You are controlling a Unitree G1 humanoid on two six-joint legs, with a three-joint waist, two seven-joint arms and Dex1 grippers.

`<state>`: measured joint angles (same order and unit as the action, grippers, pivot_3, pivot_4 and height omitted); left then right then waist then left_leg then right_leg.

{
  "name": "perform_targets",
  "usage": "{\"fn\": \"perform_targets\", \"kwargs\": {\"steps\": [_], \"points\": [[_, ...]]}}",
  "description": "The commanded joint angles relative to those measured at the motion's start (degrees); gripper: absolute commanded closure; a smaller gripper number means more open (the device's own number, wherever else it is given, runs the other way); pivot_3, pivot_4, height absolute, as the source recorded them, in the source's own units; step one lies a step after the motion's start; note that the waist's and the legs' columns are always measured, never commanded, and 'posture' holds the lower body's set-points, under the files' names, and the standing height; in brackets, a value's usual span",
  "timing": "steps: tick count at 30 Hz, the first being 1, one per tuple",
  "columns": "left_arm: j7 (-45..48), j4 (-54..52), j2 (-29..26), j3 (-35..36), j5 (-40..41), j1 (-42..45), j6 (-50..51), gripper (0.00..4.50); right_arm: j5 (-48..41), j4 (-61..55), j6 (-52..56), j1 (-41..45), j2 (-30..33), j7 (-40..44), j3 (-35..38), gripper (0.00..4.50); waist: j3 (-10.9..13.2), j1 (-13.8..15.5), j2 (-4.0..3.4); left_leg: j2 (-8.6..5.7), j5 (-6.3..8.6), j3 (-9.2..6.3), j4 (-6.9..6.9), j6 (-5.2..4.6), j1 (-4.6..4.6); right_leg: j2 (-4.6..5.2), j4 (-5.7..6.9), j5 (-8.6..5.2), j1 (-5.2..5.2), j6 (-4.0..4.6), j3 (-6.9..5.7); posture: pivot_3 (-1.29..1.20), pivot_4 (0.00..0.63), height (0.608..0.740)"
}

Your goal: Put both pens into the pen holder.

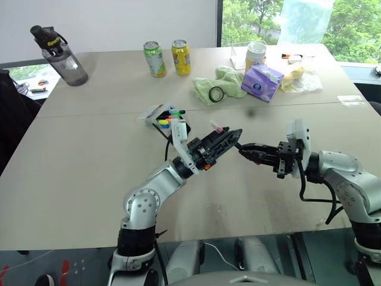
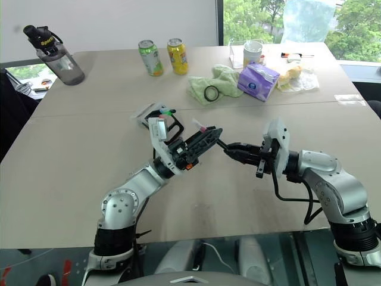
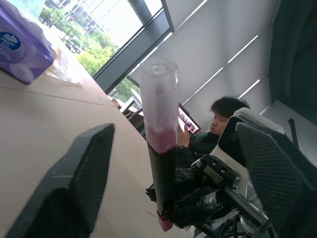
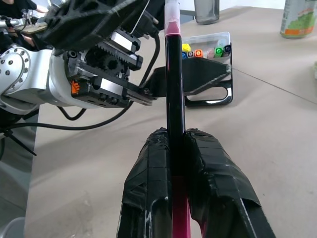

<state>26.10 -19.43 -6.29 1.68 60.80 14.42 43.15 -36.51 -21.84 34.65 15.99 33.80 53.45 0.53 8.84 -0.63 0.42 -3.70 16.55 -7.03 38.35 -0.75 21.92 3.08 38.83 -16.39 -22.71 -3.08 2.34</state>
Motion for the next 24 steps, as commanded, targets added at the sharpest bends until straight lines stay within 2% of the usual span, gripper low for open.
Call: {"fn": "perform_targets", "kwargs": {"steps": [1,4,6,10,12,14,18,20,24], "points": [[0.4,-2.1,-0.2,0.0,0.3,0.0,-0.8,2.15,0.3,-0.3,-2.0,0.5,-0.2,0.4,-0.1,4.5,0.0,0.0,0.0,0.0,0.0,0.0,0.0,0.0,0.0,0.0,0.0,0.0,0.0,0.0,0.0,0.0,0.15,0.74],[0.4,-1.9,-0.4,0.0,0.0,0.0,-0.9,3.7,0.5,-0.2,-2.2,0.5,-0.2,0.4,-0.1,4.5,0.0,0.0,0.0,0.0,0.0,0.0,0.0,0.0,0.0,0.0,0.0,0.0,0.0,0.0,0.0,0.0,0.15,0.74],[0.4,-2.0,-0.4,0.0,0.0,-0.1,-0.9,4.44,0.4,-0.3,-2.4,0.3,-0.3,0.5,-0.1,4.5,0.0,0.0,0.0,0.0,0.0,-0.01,0.0,0.0,0.0,0.0,0.0,0.0,0.0,0.0,0.0,0.0,0.15,0.74],[0.4,-2.0,-0.5,0.1,0.0,0.0,-1.0,4.44,-0.6,-0.4,-0.2,0.3,0.1,0.2,0.0,4.5,0.0,0.0,0.0,0.0,0.0,0.0,0.0,0.0,0.0,0.0,0.0,0.0,0.0,0.0,0.0,0.0,0.15,0.74],[0.3,-2.1,-0.5,0.1,-0.4,0.1,-1.3,4.5,-1.5,-0.7,1.5,0.3,1.0,0.5,0.1,3.53,0.0,0.0,0.0,0.0,0.0,-0.01,0.0,0.0,0.0,0.0,0.0,0.0,0.0,0.0,0.0,0.0,0.15,0.74],[0.4,-2.2,-0.8,-0.1,-1.2,0.2,-1.5,4.5,-1.2,-0.4,1.6,0.0,0.8,-0.6,0.6,2.87,0.0,0.0,0.0,0.0,0.0,-0.01,0.0,0.0,0.0,0.0,0.0,0.0,0.0,0.0,0.0,0.0,0.15,0.74],[1.4,-2.6,-2.0,-1.0,-3.3,0.7,-2.1,4.5,-3.1,0.1,5.7,-0.3,1.5,-2.0,1.3,1.12,0.0,0.0,0.0,0.0,0.0,-0.01,-0.01,0.0,0.0,0.0,0.0,0.0,0.0,0.0,0.01,0.0,0.15,0.74],[2.3,-3.0,-2.8,-2.0,-6.8,1.2,-4.5,4.5,-1.6,0.4,4.4,-0.7,2.0,-1.9,1.3,1.12,0.0,0.0,0.0,0.0,0.0,-0.01,-0.01,0.0,0.01,0.0,-0.01,0.0,0.0,0.0,0.01,0.0,0.15,0.74],[4.0,-3.4,-6.0,-5.5,-22.4,4.7,-16.8,4.5,0.4,1.7,-0.1,-2.5,2.4,-2.1,3.6,1.12,0.0,0.2,0.01,-0.01,0.0,0.0,-0.01,0.0,0.01,0.0,-0.02,0.0,0.01,0.0,0.0,0.0,0.15,0.74]]}}
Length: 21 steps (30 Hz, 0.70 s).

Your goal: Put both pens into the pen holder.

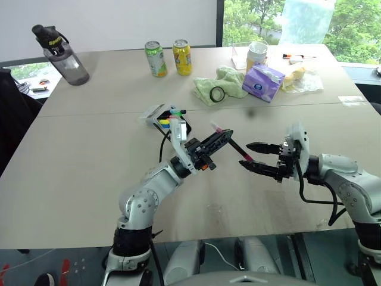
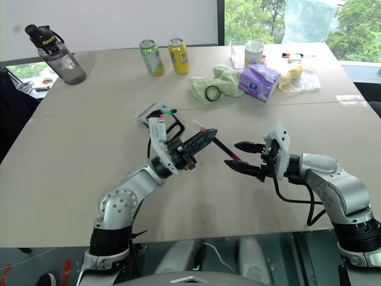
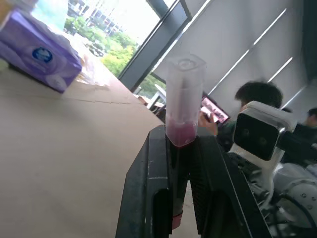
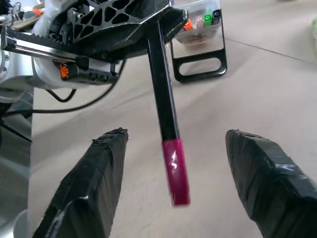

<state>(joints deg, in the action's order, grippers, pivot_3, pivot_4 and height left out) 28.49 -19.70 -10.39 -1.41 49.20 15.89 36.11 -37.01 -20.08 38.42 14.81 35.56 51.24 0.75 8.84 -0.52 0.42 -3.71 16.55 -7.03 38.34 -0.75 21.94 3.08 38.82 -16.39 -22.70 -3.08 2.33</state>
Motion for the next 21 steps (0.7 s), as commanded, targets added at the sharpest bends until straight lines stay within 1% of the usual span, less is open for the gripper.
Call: {"fn": "perform_targets", "kwargs": {"steps": [1,4,5,7,9,11,15,18,21], "points": [[2.0,-2.9,-2.8,-3.3,-14.0,4.3,-12.2,4.5,1.0,-0.1,-5.4,-2.2,0.9,1.1,4.1,1.12,0.0,0.3,0.0,0.0,0.0,0.0,0.0,0.0,0.0,0.0,0.0,0.0,0.0,0.0,0.0,0.0,0.15,0.74],[1.7,-1.2,-4.3,-4.8,-22.0,7.7,-18.7,4.5,1.3,-0.2,-11.8,-4.1,-0.9,1.8,6.7,1.12,0.0,0.4,0.01,0.0,0.0,0.02,-0.04,0.0,0.02,-0.01,-0.05,0.0,-0.01,0.0,0.0,0.0,0.15,0.74],[2.1,-0.7,-5.8,-6.1,-26.3,8.9,-21.5,4.5,1.1,0.0,-13.3,-4.4,-1.6,1.9,7.5,1.12,0.0,0.4,0.02,0.0,0.0,0.02,-0.04,0.0,0.02,-0.01,-0.06,0.0,-0.01,0.0,0.0,0.0,0.15,0.74],[2.8,0.8,-10.2,-9.4,-37.3,10.9,-29.1,4.5,1.0,0.8,-15.6,-4.5,-2.0,2.4,8.6,1.12,0.0,0.1,0.04,0.0,0.0,0.06,-0.04,0.0,0.0,-0.02,-0.05,0.0,-0.01,-0.01,0.0,0.0,0.15,0.74],[-0.2,2.8,-13.5,-10.8,-47.3,12.7,-35.5,4.5,1.0,1.5,-17.1,-4.5,-2.1,2.9,9.4,1.12,0.0,-0.1,0.03,0.0,0.0,0.11,-0.1,0.0,-0.06,-0.04,-0.03,0.0,0.0,0.0,0.03,0.0,0.15,0.74],[-2.3,4.2,-16.4,-11.7,-55.1,13.4,-40.0,4.5,0.6,2.1,-18.8,-4.8,-2.3,4.1,10.1,1.12,0.0,-0.1,0.03,0.0,0.0,0.11,-0.1,-0.01,-0.06,-0.04,-0.03,0.0,-0.01,-0.01,0.04,0.0,0.15,0.74],[-6.4,4.8,-19.9,-12.3,-66.9,11.7,-44.4,4.5,-1.0,2.3,-19.9,-5.5,-2.6,5.7,10.8,1.12,0.0,-0.1,0.03,0.01,0.0,0.07,-0.11,-0.01,-0.04,-0.04,-0.03,0.0,-0.02,-0.01,0.02,0.0,0.15,0.74],[-9.3,4.2,-21.1,-11.7,-72.6,9.6,-47.1,4.5,-1.4,2.3,-20.3,-5.7,-2.5,6.0,10.7,1.12,0.0,0.0,0.03,0.01,0.01,0.06,-0.1,-0.01,-0.03,0.0,-0.03,0.0,-0.03,-0.01,0.02,0.0,0.15,0.74],[-10.6,4.5,-22.1,-11.3,-76.7,7.7,-48.2,4.5,-1.6,2.3,-20.5,-5.9,-2.8,6.1,10.5,1.12,0.0,0.0,0.03,0.01,0.01,0.05,-0.1,-0.01,-0.03,0.0,-0.01,0.0,-0.03,-0.01,0.02,0.0,0.15,0.74]]}}
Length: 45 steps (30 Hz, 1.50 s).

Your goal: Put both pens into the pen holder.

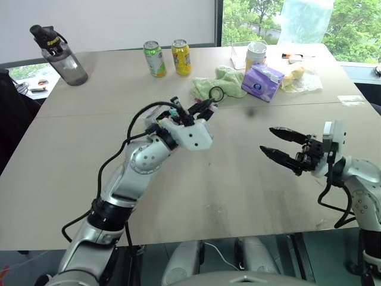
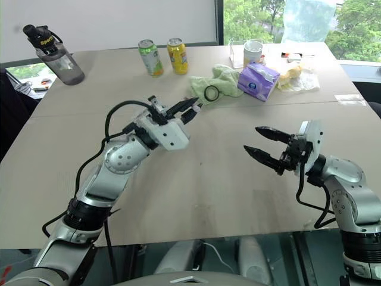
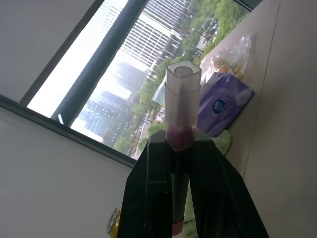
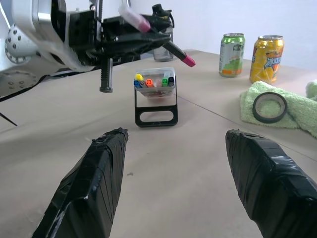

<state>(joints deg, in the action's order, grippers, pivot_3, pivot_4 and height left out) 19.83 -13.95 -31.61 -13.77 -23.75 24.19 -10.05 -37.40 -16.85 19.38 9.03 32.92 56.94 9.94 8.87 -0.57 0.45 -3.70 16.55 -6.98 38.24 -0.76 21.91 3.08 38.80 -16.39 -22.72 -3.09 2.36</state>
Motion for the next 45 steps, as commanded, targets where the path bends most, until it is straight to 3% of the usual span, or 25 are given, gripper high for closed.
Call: {"fn": "perform_targets", "kwargs": {"steps": [1,16,35,36,38,43,45], "points": [[-2.6,-1.3,-1.0,1.5,-4.5,-1.2,-2.4,4.5,-1.2,-0.9,-1.5,-0.2,-0.3,0.5,1.1,1.12,0.0,0.0,0.0,0.0,0.0,-0.03,0.0,0.0,0.01,0.0,0.0,0.0,0.0,0.0,0.0,0.0,0.15,0.74],[-2.9,-1.2,1.8,4.1,-3.6,-7.3,0.6,4.5,-0.1,1.6,-3.4,0.7,-0.2,2.2,-0.2,1.12,0.0,0.1,-0.01,0.0,0.0,-0.04,0.02,0.0,0.01,0.02,0.02,0.0,0.0,0.0,-0.02,0.0,0.15,0.74],[-1.8,-0.6,1.8,7.4,-4.6,-8.2,6.4,4.5,0.7,2.5,-4.6,0.4,-0.8,2.6,-0.9,1.12,0.0,0.1,-0.02,0.0,0.0,-0.04,0.02,0.0,0.01,0.02,0.03,0.0,0.0,0.0,-0.02,0.0,0.15,0.74],[-2.2,-0.4,2.0,7.8,-4.9,-7.8,6.9,3.43,0.7,2.4,-4.6,0.3,-0.8,2.6,-0.9,1.07,0.0,0.1,-0.02,0.0,0.0,-0.04,0.02,0.0,0.01,0.02,0.03,0.0,0.0,0.0,-0.02,0.0,0.15,0.74],[-2.6,-0.2,2.2,8.1,-5.3,-7.4,7.6,3.01,0.7,2.4,-4.6,0.2,-0.8,2.6,-0.9,1.07,0.0,0.1,-0.02,0.0,0.0,-0.04,0.02,0.0,0.01,0.02,0.03,0.0,0.0,0.0,-0.02,0.0,0.15,0.74],[-4.1,0.8,2.4,7.6,-6.8,-6.0,8.3,0.66,1.0,2.1,-4.7,0.1,-0.9,2.4,-1.1,1.07,0.0,0.1,-0.02,0.0,0.0,-0.04,0.02,0.0,0.01,0.02,0.03,0.0,0.0,0.0,-0.03,0.0,0.15,0.74],[-4.3,1.0,2.6,7.5,-6.9,-5.7,8.5,0.02,1.0,2.1,-4.6,0.1,-1.0,2.4,-1.1,1.07,0.0,0.0,-0.02,0.0,0.0,-0.03,0.02,0.0,0.01,0.02,0.03,0.0,0.0,0.0,-0.03,0.0,0.15,0.74]]}}
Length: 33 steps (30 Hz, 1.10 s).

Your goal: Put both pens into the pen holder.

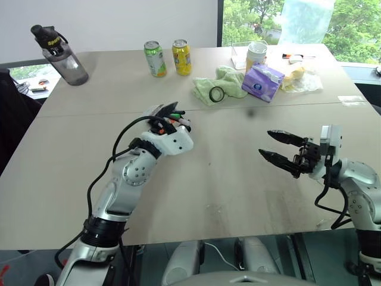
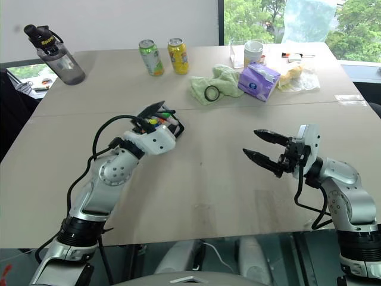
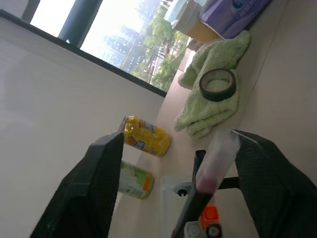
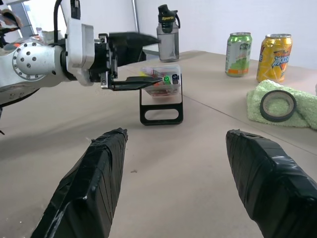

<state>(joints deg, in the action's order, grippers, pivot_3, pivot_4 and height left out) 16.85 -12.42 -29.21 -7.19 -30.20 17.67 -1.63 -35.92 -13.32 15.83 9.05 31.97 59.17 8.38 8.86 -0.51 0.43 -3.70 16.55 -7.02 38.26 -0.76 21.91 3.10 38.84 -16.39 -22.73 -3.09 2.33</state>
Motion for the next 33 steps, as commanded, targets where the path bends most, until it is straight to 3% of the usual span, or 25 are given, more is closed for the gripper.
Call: {"fn": "perform_targets", "kwargs": {"steps": [1,8,16,22,27,29,33], "points": [[-1.4,-0.4,0.3,1.0,-0.4,1.0,0.2,0.02,-0.5,-1.5,-1.0,0.1,0.0,0.1,0.4,1.07,0.0,-0.1,0.0,0.0,0.0,0.0,0.0,0.0,0.0,0.0,0.0,0.0,0.0,0.0,0.0,0.0,0.15,0.74],[-1.1,-0.6,0.8,0.8,1.3,0.5,-0.2,0.02,-0.3,-1.2,-1.1,0.3,0.0,0.0,0.3,1.07,0.0,0.0,0.0,0.0,0.0,0.0,0.01,0.0,0.0,0.0,0.0,0.0,0.0,0.0,0.0,0.0,0.15,0.74],[9.7,-3.1,1.6,0.9,17.0,-7.8,-0.2,0.02,3.2,2.9,-5.3,-2.6,0.0,0.4,0.8,1.07,0.0,-0.1,-0.01,0.01,0.0,-0.01,0.0,0.0,-0.01,0.02,0.01,0.0,0.0,0.0,0.03,0.0,0.15,0.74],[19.8,-13.4,5.6,6.9,46.9,-16.6,16.5,0.02,9.5,10.8,-12.4,-8.5,1.6,1.7,0.9,1.07,0.0,0.0,-0.02,0.02,0.01,-0.04,0.03,-0.01,0.01,0.06,0.0,0.0,0.02,0.0,0.08,0.0,0.15,0.74],[24.9,-19.4,-0.9,14.7,61.4,-25.0,28.7,0.02,11.8,13.8,-17.6,-12.0,1.2,0.9,1.6,1.07,0.0,-0.6,-0.12,0.12,0.01,0.02,-0.04,0.0,-0.1,-0.05,0.05,-0.01,0.03,0.02,0.17,0.0,0.15,0.74],[25.3,-20.3,-2.9,16.5,63.3,-27.9,30.7,0.02,11.4,13.8,-17.8,-12.4,1.3,0.8,1.8,1.07,-0.1,-0.6,-0.19,0.15,0.01,0.05,-0.04,0.0,-0.15,-0.08,0.06,-0.01,0.05,0.02,0.19,0.0,0.15,0.74],[23.2,-19.5,-3.8,16.1,58.8,-33.5,28.9,0.02,12.0,14.6,-18.4,-12.1,1.5,0.9,1.5,1.07,-0.1,-0.2,-0.19,0.1,0.04,0.07,0.03,-0.05,-0.23,-0.02,0.01,-0.01,0.25,0.02,0.19,0.0,0.15,0.74]]}}
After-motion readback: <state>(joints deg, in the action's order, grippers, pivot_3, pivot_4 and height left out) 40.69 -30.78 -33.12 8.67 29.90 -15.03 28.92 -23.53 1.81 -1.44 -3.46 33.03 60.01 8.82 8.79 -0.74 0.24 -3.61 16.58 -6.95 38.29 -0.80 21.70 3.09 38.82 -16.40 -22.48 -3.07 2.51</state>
